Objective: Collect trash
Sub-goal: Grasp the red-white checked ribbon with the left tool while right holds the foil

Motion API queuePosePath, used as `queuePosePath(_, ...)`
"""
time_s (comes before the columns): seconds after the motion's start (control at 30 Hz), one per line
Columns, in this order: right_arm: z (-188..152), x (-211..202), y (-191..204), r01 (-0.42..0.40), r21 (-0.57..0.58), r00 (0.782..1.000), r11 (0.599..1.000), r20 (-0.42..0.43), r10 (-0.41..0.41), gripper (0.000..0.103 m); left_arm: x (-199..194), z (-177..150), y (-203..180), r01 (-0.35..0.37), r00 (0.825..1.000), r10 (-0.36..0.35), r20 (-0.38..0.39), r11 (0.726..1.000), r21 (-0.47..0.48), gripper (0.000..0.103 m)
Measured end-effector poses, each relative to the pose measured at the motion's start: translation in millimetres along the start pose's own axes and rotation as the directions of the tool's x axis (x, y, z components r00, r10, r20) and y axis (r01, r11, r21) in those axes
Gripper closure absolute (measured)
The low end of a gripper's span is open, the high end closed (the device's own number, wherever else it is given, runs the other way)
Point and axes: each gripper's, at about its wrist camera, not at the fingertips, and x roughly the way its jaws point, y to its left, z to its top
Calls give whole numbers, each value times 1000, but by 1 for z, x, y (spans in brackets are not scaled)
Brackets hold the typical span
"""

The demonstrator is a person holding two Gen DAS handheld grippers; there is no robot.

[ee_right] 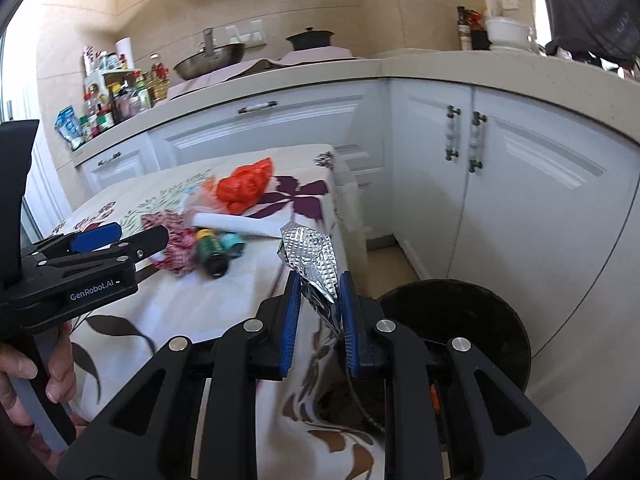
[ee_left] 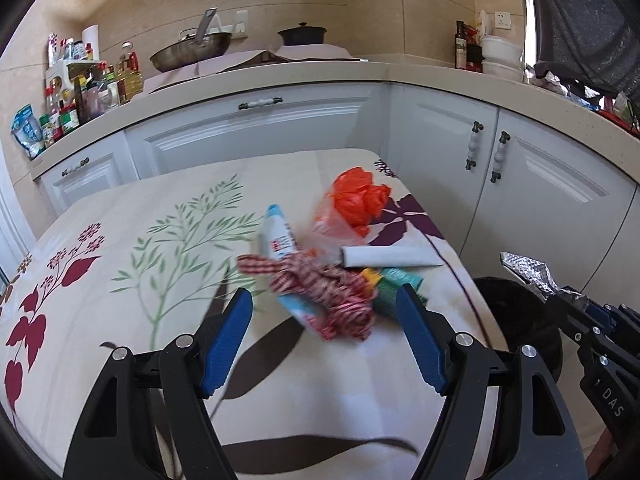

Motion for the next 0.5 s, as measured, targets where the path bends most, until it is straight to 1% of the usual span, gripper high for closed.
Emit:
queuePosePath(0.07,-1,3,-9,-1,16,1000,1000,0,1,84,5,1,-6,-12,1000,12,-2,1000,9,36)
queuePosePath(0.2,-3,8,-22,-4,38,1000,999,-2,4,84,12,0,-11,-41,999,41,-12,999,13,39)
queuePosePath(0.27,-4,9,-27,-5,46,1000,999,-1,5,84,15,-1,-11,-45,999,45,-28,999,9,42)
queuePosePath(0.4,-5,14,-32,-8,57,1000,998,-3,8,84,18,-3,-11,-61,997,62,-49,998,9,43)
queuePosePath(0.5,-7,15,-34,-9,62,1000,998,-3,9,84,23,-5,-10,-59,995,60,-80,998,8,48)
